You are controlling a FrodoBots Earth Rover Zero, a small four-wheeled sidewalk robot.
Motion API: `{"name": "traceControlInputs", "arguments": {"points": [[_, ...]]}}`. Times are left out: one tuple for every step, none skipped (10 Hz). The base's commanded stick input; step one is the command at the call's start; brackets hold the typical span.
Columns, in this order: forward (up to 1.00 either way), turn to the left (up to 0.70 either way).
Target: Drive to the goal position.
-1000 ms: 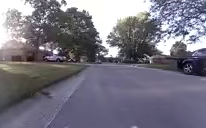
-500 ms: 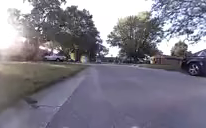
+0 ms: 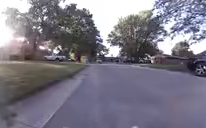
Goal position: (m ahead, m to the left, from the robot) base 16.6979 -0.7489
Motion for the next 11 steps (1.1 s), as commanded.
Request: {"name": "traceControlInputs", "arguments": {"points": [[1.00, 0.00], [1.00, 0.00], [1.00, 0.00], [1.00, 0.00], [1.00, 0.00], [1.00, 0.00], [1.00, 0.00], [1.00, 0.00], [1.00, 0.00], [1.00, 0.00], [1.00, 0.00]]}}
